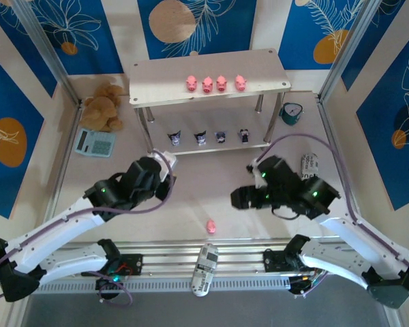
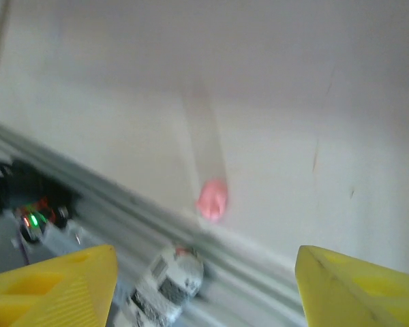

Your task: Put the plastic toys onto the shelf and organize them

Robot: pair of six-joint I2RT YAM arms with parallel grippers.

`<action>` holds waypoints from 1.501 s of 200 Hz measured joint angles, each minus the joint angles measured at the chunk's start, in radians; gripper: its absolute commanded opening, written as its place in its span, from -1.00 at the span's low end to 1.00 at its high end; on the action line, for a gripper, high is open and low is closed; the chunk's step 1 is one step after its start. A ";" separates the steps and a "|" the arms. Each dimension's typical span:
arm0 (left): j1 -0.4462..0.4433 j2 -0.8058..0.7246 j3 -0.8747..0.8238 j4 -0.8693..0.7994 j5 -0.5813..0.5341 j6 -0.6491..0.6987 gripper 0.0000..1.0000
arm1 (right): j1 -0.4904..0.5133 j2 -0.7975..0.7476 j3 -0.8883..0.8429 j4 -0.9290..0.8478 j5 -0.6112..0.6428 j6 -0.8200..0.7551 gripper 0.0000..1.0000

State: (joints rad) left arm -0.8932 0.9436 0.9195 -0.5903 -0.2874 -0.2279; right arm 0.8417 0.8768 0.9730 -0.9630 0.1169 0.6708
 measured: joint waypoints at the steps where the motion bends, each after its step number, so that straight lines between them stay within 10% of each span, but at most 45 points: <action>1: 0.000 -0.003 -0.004 0.000 -0.002 -0.001 -0.63 | 0.006 0.001 -0.003 0.000 0.002 0.005 0.41; 50: -0.002 -0.156 -0.083 0.009 -0.059 -0.056 -0.62 | 0.287 0.257 -0.054 0.018 0.119 0.214 0.42; 186: -0.002 -0.182 -0.111 0.030 -0.073 -0.051 -0.56 | 0.281 0.727 0.027 0.204 0.046 0.169 0.17; 300: 0.001 -0.163 -0.117 0.037 -0.105 -0.024 -0.51 | 0.237 0.806 0.045 0.216 -0.013 0.142 -1.00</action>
State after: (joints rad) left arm -0.8925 0.7803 0.8024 -0.5529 -0.3927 -0.2523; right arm 1.0786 1.6833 1.0176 -0.7475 0.1036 0.8124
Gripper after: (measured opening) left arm 0.246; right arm 0.053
